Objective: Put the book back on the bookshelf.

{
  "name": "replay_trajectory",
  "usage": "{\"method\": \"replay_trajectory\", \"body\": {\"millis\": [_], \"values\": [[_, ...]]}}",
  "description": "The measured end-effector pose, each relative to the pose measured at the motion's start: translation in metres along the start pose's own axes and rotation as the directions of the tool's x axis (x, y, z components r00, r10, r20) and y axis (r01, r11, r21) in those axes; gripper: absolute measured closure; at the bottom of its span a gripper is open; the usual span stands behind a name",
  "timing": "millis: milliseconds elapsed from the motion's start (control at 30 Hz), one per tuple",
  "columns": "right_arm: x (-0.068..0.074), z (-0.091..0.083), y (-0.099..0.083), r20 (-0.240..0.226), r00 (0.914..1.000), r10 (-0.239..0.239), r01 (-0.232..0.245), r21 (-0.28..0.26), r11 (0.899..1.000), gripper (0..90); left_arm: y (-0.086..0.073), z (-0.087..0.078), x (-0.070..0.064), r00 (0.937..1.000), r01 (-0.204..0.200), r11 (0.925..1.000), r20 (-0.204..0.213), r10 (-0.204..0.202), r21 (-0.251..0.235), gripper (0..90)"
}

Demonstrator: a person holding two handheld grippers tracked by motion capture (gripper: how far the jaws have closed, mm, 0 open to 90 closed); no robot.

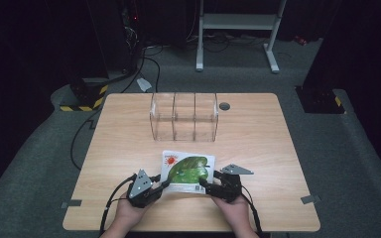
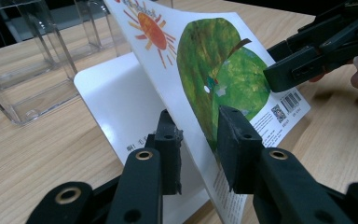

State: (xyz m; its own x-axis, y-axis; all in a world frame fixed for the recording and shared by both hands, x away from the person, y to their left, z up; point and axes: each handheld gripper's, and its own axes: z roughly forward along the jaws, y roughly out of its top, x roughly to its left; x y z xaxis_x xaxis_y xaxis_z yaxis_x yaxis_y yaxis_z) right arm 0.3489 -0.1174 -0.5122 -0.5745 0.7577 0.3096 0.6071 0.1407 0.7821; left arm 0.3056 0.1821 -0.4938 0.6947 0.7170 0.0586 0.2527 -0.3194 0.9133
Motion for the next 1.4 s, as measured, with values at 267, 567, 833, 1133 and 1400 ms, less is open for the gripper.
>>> {"method": "replay_trajectory", "body": {"millis": [267,567,833,1133,1400], "values": [[0.003,-0.003,0.000,0.014,0.9994,-0.031,0.031,-0.020,0.999,32.6,-0.001,0.000,0.002,1.0000,0.008,1.0000,0.003,-0.008,0.002,70.9],[0.005,-0.009,0.001,0.032,0.9982,-0.051,0.054,-0.071,0.996,33.4,-0.003,0.002,0.002,1.0000,-0.008,0.9996,-0.004,0.008,0.027,71.8],[0.007,-0.018,0.002,0.043,0.9961,-0.077,0.082,-0.122,0.989,34.7,-0.008,0.008,0.003,0.9994,-0.027,0.9961,-0.021,0.029,0.084,73.7],[0.013,-0.022,-0.001,0.055,0.9917,-0.116,0.122,-0.121,0.985,35.3,-0.014,0.011,0.007,0.9997,-0.017,0.9935,-0.013,0.019,0.113,72.9],[0.014,-0.029,-0.004,0.046,0.9880,-0.148,0.153,-0.139,0.978,38.6,-0.021,0.017,0.006,0.9996,-0.026,0.9871,-0.006,0.027,0.158,72.1]]}}
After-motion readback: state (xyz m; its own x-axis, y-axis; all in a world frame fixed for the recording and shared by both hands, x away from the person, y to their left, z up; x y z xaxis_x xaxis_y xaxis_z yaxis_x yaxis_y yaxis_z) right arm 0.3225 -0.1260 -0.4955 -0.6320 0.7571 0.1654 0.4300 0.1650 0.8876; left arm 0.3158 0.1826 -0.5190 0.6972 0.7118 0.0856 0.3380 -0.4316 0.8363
